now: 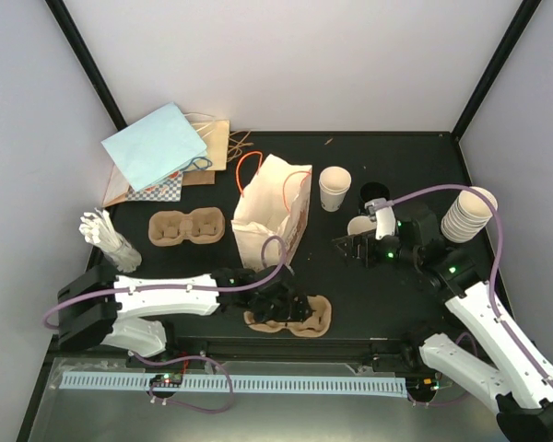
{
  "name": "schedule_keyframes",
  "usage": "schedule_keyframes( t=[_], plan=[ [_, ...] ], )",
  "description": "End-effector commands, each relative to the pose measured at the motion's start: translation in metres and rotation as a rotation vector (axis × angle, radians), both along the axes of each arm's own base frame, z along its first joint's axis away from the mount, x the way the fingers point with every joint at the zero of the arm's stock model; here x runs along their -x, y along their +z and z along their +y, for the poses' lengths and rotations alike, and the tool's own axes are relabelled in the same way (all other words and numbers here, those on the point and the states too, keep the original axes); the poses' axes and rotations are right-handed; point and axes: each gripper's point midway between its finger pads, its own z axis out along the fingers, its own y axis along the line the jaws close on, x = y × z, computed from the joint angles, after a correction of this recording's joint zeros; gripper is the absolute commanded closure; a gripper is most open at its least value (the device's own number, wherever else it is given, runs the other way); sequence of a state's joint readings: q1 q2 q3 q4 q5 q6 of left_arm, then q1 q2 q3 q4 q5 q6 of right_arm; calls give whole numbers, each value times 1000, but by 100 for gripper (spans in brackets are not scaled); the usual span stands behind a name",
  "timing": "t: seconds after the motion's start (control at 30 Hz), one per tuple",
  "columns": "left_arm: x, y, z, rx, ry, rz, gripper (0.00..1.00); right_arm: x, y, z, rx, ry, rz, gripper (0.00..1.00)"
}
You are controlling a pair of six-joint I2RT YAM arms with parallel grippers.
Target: Pack the takeout coffee
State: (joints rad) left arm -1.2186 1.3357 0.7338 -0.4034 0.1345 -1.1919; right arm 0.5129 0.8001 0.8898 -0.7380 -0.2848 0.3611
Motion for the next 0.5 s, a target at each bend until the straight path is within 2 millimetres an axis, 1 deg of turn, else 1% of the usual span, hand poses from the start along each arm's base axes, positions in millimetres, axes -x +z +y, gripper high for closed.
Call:
schedule_keyframes(
  t=[0.0,0.1,0.13,0.23,0.3,0.33,0.37,0.47],
  plan=[
    [-17,43,-54,251,42,-28,3,4,-15,3,-8,-2,74,0],
    [-27,60,-62,272,37,-72,2,3,-29,-3,43,-32,123,0],
    [-29,62,-58,242,34,-91,2,2,-33,-6,60,-45,135,0],
    [-38,77,-46,193,22,-165,1,-5,-41,-19,128,-125,157,0],
    [-42,86,-33,155,16,-212,1,-9,-47,-38,188,-241,192,0],
    [-44,92,-28,148,14,-237,1,-10,-48,-44,208,-279,205,0],
    [-43,99,-23,152,6,-257,1,-10,-47,-44,211,-275,206,0],
    [-38,107,-7,139,-9,-267,1,-9,-50,-41,195,-282,244,0]
  ],
)
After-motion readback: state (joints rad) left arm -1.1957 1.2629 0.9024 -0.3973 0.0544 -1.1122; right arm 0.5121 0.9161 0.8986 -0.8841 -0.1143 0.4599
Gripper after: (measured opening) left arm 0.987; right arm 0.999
